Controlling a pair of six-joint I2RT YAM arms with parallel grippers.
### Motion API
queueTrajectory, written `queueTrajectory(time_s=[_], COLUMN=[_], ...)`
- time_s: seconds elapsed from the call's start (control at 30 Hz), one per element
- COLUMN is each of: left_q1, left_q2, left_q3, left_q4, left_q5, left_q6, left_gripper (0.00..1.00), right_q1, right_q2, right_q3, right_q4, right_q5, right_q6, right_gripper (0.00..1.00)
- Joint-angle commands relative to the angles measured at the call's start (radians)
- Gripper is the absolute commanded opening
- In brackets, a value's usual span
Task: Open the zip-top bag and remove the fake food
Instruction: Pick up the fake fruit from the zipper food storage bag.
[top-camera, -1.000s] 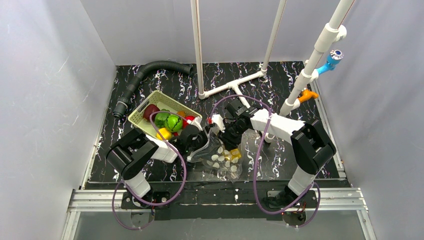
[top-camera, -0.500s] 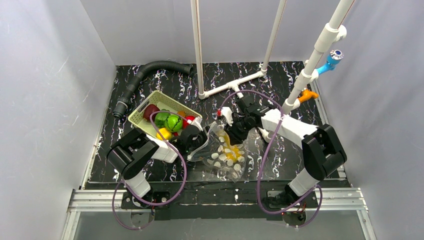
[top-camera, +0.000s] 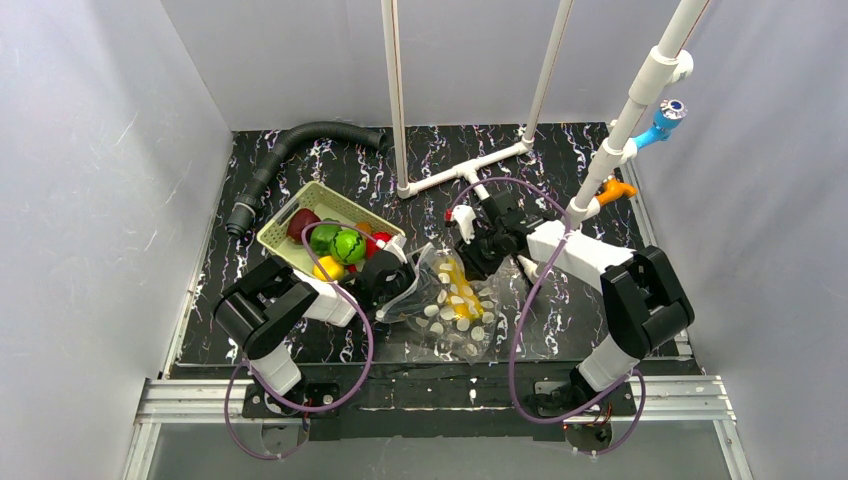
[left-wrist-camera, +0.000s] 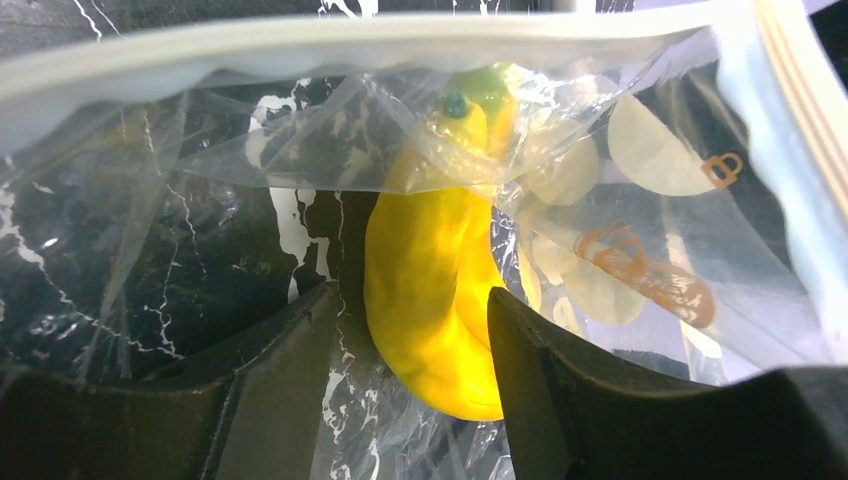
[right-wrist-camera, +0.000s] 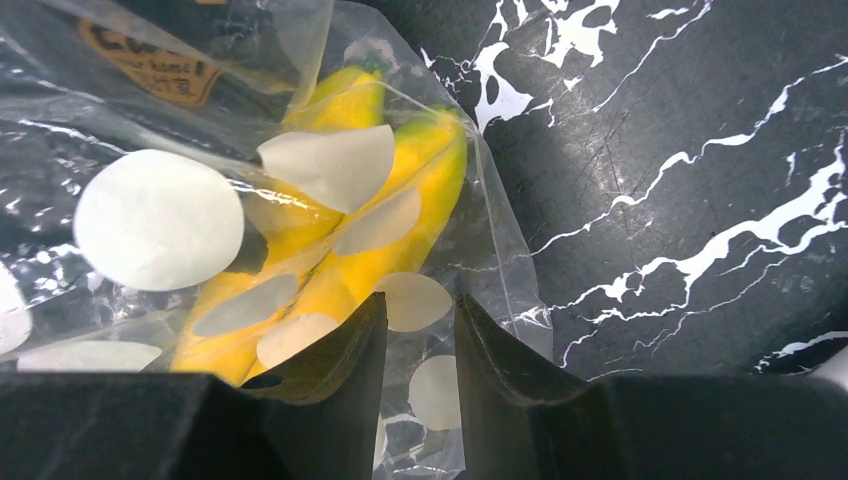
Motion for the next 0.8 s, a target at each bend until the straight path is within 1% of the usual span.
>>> queueTrajectory(time_s=[0.0, 0.77], left_q1=[-0.016, -0.024], left_q2=[0.011, 0.032], left_q3=[0.008, 0.032], left_q4=[-0.048, -0.044], left_q5=[0.014, 0.035], left_q6=[0.027, 0.03], left_gripper=[0.56, 0.58], right_q1=[0.003, 0.006], right_q2=[0.02, 0.078], right_q3=[0.014, 0.054], right_q4=[0.023, -0.059], right_q5=[-0.007, -0.157], right_q6=[0.026, 0.038], right_gripper=[0.38, 0.38])
